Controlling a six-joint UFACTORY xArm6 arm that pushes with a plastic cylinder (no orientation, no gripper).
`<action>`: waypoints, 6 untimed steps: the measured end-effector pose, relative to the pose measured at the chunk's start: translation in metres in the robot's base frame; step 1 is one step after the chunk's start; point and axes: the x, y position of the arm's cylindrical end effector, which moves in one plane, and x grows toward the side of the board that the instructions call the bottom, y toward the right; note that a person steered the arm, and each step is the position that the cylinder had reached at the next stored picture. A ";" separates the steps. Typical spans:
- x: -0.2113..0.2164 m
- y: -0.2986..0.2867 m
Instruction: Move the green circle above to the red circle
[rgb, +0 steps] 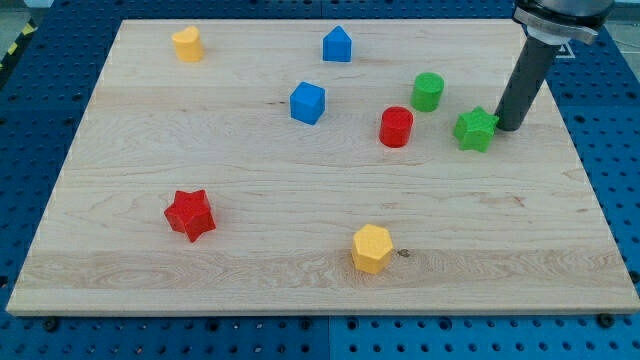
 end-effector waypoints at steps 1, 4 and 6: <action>-0.011 -0.003; 0.026 -0.042; 0.050 -0.042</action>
